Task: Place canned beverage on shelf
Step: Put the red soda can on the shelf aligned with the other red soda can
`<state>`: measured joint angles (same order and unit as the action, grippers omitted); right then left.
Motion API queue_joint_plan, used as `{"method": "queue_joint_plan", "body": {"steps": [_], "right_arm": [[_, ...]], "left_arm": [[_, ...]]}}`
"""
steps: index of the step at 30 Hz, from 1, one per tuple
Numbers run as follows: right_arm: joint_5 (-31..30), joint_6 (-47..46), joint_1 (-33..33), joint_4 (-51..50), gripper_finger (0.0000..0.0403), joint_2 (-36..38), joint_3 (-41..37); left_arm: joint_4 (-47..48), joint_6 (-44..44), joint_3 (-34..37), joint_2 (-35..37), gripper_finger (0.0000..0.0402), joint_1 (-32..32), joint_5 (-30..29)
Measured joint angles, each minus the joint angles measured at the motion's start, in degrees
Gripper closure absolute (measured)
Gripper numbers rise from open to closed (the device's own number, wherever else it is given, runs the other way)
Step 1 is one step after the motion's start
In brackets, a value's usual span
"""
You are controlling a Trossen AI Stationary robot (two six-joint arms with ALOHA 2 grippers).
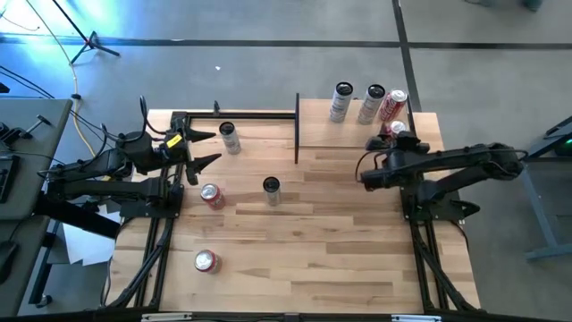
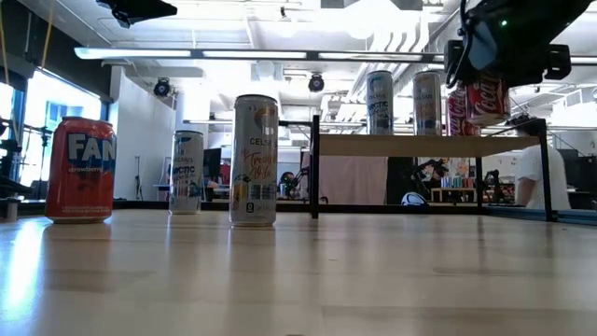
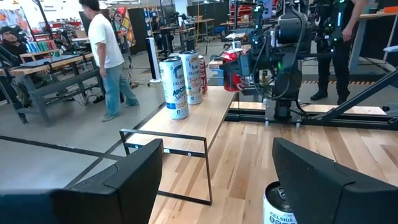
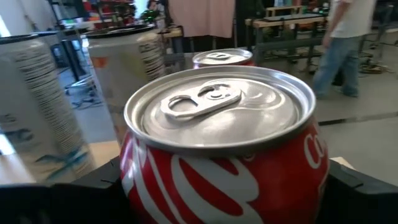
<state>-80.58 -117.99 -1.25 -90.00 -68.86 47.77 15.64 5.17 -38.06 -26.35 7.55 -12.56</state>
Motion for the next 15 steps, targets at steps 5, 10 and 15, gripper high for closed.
{"method": "queue_joint_plan", "body": {"steps": [5,10,15], "right_arm": [[-0.6,0.0,-2.7,0.1,0.0111,0.0,0.0],[-1.1,3.1,-5.3,3.1,0.0111,0.0,0.0],[-1.1,11.2,-8.3,9.2,0.0111,0.0,0.0]], "left_arm": [[0.0,0.0,0.0,0.0,0.0122,0.0,0.0],[0.0,0.0,0.0,0.0,0.0122,0.0,0.0],[0.0,0.0,0.0,0.0,0.0122,0.0,0.0]]}}
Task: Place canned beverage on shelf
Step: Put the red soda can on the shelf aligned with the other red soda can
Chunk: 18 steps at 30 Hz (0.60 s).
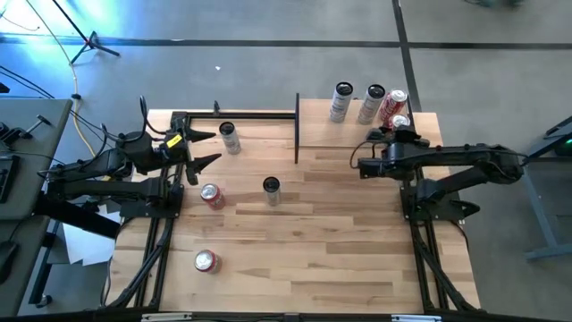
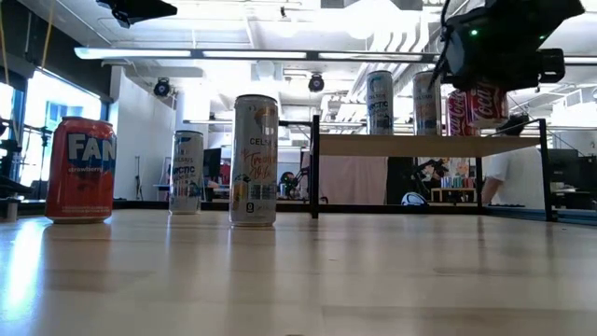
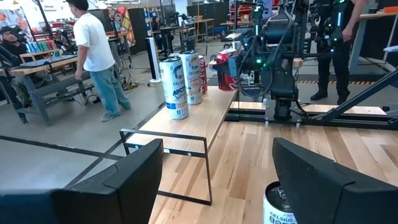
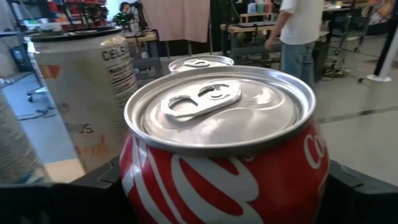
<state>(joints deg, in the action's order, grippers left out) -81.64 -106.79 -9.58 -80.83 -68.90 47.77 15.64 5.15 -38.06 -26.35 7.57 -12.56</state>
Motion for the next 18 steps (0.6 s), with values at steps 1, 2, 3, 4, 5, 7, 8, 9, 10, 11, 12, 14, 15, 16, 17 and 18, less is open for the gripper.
{"method": "queue_joint_plan", "body": {"steps": [1,2,3,4,5,7,8,9,10,11,12,14,15,16,17,18], "right_arm": [[0.0,0.5,-0.6,0.7,0.0111,0.0,0.0],[0.0,0.7,-1.1,1.2,0.0111,0.0,0.0],[0.0,0.5,-1.5,1.5,0.0111,0.0,0.0],[0.0,0.2,-1.8,1.9,0.0111,0.0,0.0],[0.1,0.1,-2.0,2.3,0.0111,0.0,0.0],[0.8,-0.1,-2.2,2.7,0.0111,0.0,0.0],[1.2,-0.1,-2.2,2.9,0.0111,0.0,0.0],[1.4,-0.1,-2.2,3.0,0.0111,0.0,0.0],[1.7,0.1,-2.2,3.3,0.0111,0.0,0.0],[1.8,0.3,-2.2,3.4,0.0111,0.0,0.0],[1.9,0.3,-2.2,3.5,0.0111,0.0,0.0],[2.0,0.3,-2.4,3.5,0.0111,0.0,0.0],[2.1,0.3,-2.6,3.5,0.0111,0.0,0.0],[2.3,0.3,-2.8,3.6,0.0111,0.0,0.0],[2.7,0.3,-2.9,3.6,0.0111,0.0,0.0],[3.1,0.3,-3.1,3.7,0.0111,0.0,0.0]], "left_arm": [[0.0,0.0,0.0,0.0,0.0122,0.0,0.0],[0.0,0.0,0.0,0.0,0.0122,0.0,0.0],[0.0,0.0,0.0,0.0,0.0122,0.0,0.0],[0.0,0.0,0.0,0.0,0.0122,0.0,0.0],[0.0,0.0,0.0,0.0,0.0122,0.0,0.0],[0.0,0.0,0.0,0.0,0.0122,0.0,0.0],[0.0,0.0,0.0,0.0,0.0122,0.0,0.0],[0.0,0.0,0.0,0.0,0.0122,0.0,0.0],[0.0,0.0,0.0,0.0,0.0122,0.0,0.0],[0.0,0.0,0.0,0.0,0.0122,0.0,0.0],[0.0,0.0,0.0,0.0,0.0122,0.0,0.0],[0.0,0.0,0.0,0.0,0.0122,0.0,0.0],[0.0,0.0,0.0,0.0,0.0122,0.0,0.0],[0.0,0.0,0.0,0.0,0.0122,0.0,0.0],[0.0,0.0,0.0,0.0,0.0122,0.0,0.0],[0.0,0.0,0.0,0.0,0.0122,0.0,0.0]]}}
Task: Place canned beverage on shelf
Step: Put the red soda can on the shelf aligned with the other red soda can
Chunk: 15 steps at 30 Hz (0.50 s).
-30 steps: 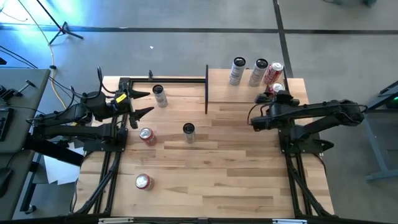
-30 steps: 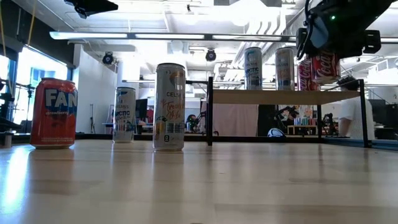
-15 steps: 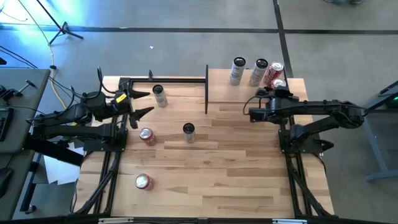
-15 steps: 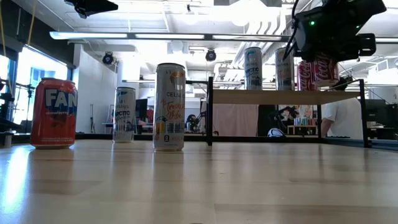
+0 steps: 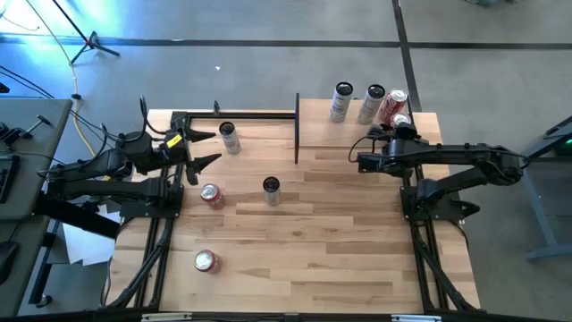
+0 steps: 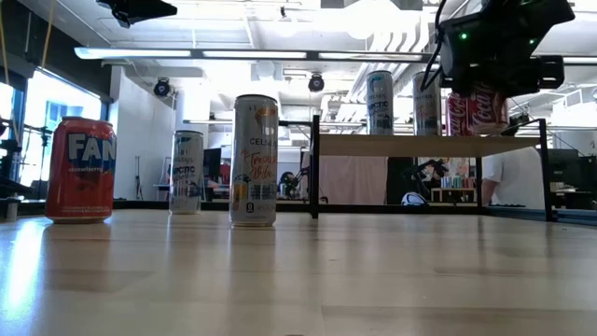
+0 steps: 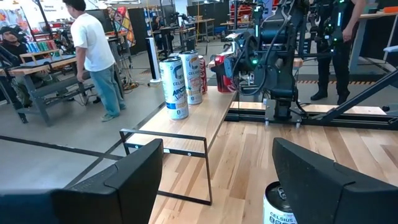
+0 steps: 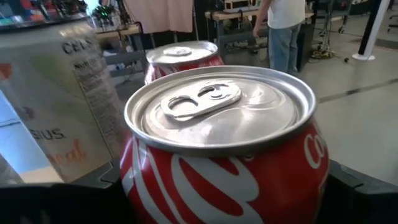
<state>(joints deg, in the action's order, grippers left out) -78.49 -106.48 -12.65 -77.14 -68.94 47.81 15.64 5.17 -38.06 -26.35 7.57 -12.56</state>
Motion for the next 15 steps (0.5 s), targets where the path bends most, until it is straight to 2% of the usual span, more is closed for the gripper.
{"method": "queue_joint_plan", "body": {"steps": [4,15], "right_arm": [[2.5,0.1,-0.2,0.1,0.0111,-0.1,0.0],[2.5,2.6,-1.9,-0.9,0.0111,-0.1,0.0]], "left_arm": [[0.0,0.0,0.0,0.0,0.0122,0.0,0.0],[0.0,0.0,0.0,0.0,0.0122,0.0,0.0]]}}
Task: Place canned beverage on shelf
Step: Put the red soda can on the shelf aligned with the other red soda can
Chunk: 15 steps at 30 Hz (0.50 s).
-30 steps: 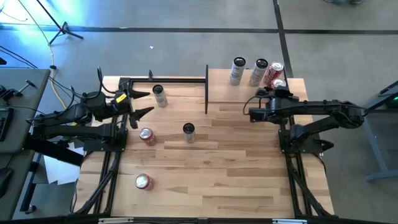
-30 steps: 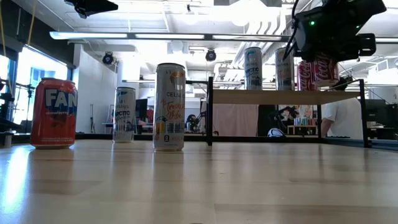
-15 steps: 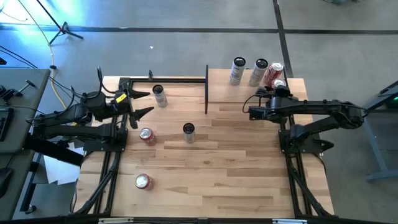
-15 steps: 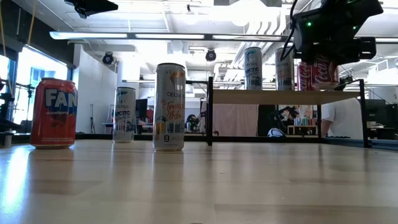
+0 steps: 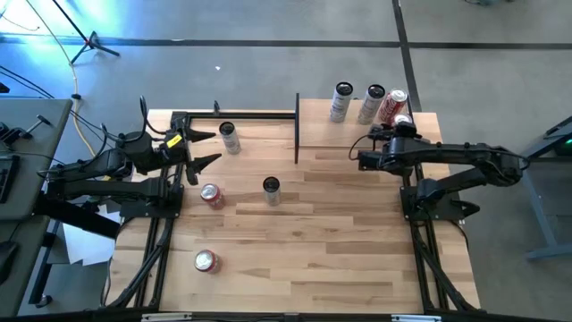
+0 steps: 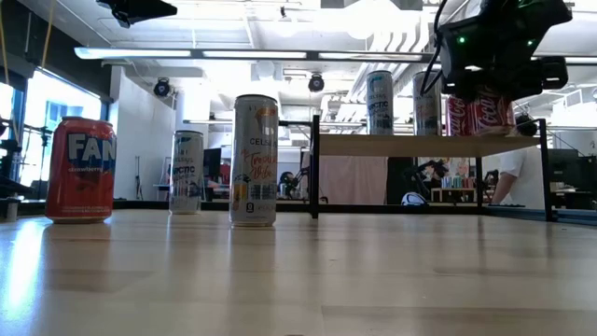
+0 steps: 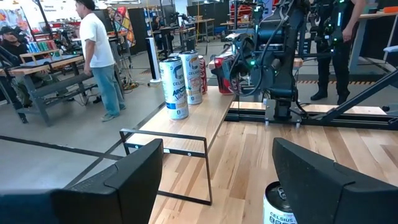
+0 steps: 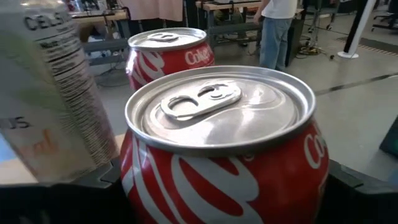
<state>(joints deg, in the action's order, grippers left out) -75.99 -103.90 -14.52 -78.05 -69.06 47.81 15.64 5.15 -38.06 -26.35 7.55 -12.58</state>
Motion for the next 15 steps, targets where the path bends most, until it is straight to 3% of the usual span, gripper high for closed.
{"method": "queue_joint_plan", "body": {"steps": [15], "right_arm": [[0.0,4.8,-4.8,4.2,0.0111,0.0,0.0]], "left_arm": [[0.0,0.0,0.0,0.0,0.0122,0.0,0.0]]}}
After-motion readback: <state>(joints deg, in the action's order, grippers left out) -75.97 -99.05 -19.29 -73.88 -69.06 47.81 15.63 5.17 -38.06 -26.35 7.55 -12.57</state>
